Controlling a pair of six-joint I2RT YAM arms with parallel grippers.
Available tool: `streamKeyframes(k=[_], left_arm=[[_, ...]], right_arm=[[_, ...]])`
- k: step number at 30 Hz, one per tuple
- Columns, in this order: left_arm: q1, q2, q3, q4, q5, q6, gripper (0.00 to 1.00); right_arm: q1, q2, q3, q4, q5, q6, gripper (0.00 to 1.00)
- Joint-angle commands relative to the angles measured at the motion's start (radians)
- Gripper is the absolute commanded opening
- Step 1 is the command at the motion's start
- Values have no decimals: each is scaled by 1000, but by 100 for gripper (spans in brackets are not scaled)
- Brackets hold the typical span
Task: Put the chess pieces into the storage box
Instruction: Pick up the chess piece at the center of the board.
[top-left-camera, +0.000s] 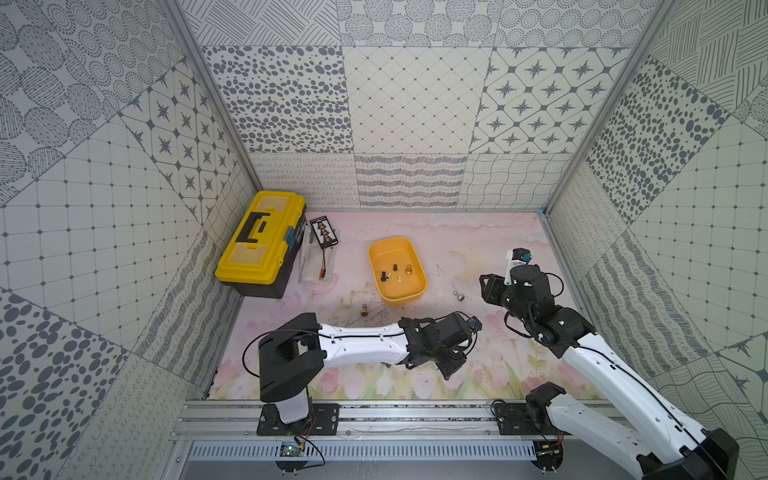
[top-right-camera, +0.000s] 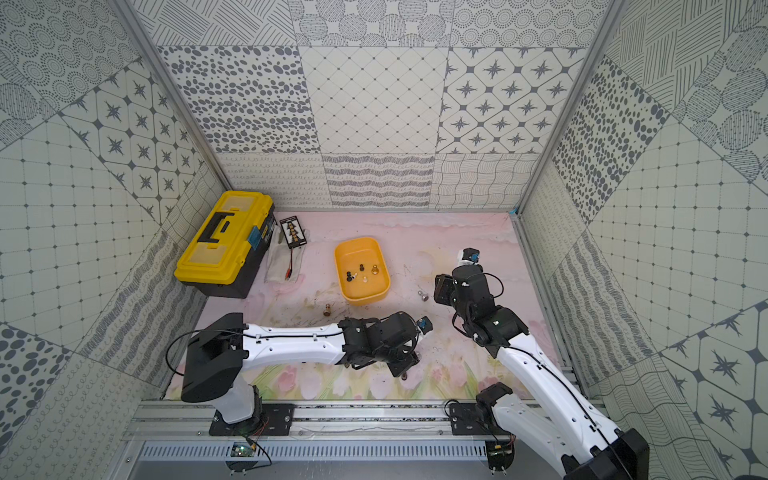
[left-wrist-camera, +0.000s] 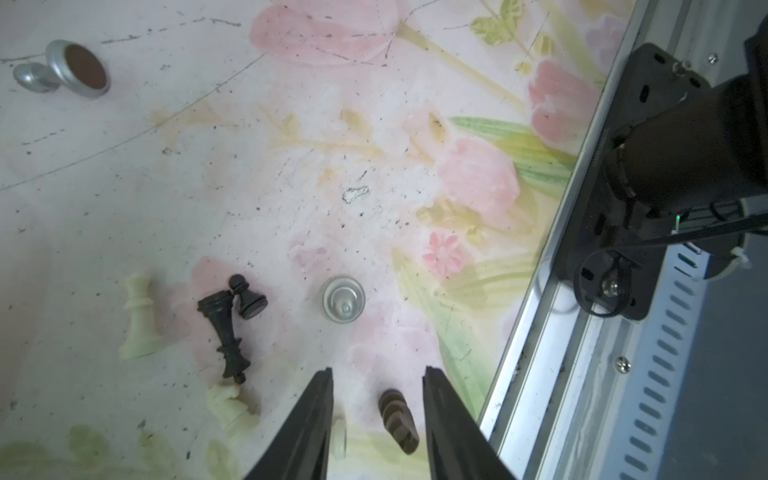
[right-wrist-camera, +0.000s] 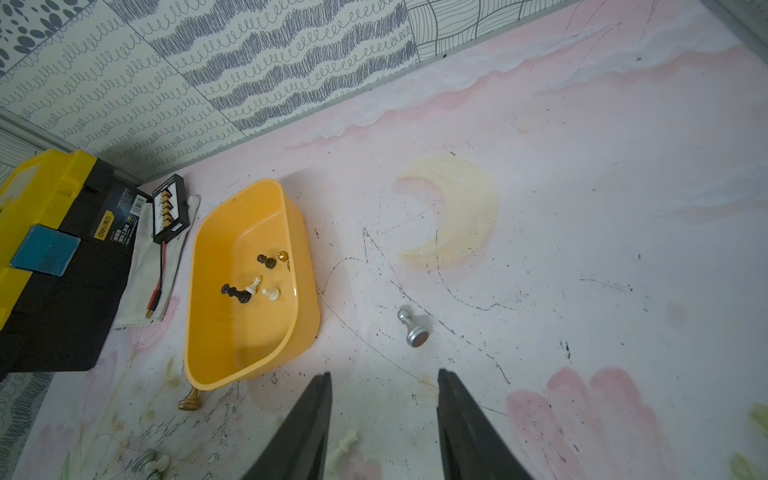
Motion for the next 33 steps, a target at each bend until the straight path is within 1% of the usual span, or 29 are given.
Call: streamKeyframes(k=[1, 5, 11, 17, 28, 33], left_arm=[[-7, 59, 44, 92, 45, 63, 42], [-7, 99, 60, 85, 70, 57, 41], [-9, 138, 80, 67, -19, 61, 37], [-7, 121, 61, 95, -27, 60, 37], [-7, 118, 41, 101, -74, 53, 37], [-7, 82, 16, 146, -64, 49, 37]], right_arm=[[-7, 10, 0, 56, -18, 9, 48], [-7, 4, 3, 54, -11, 4, 48], [-9, -27, -3, 52, -17, 12, 49], [-11, -38, -8, 44, -20, 8, 49], [-11, -14, -24, 62, -43, 18, 49], [-10, 3, -26, 77, -63, 25, 49]])
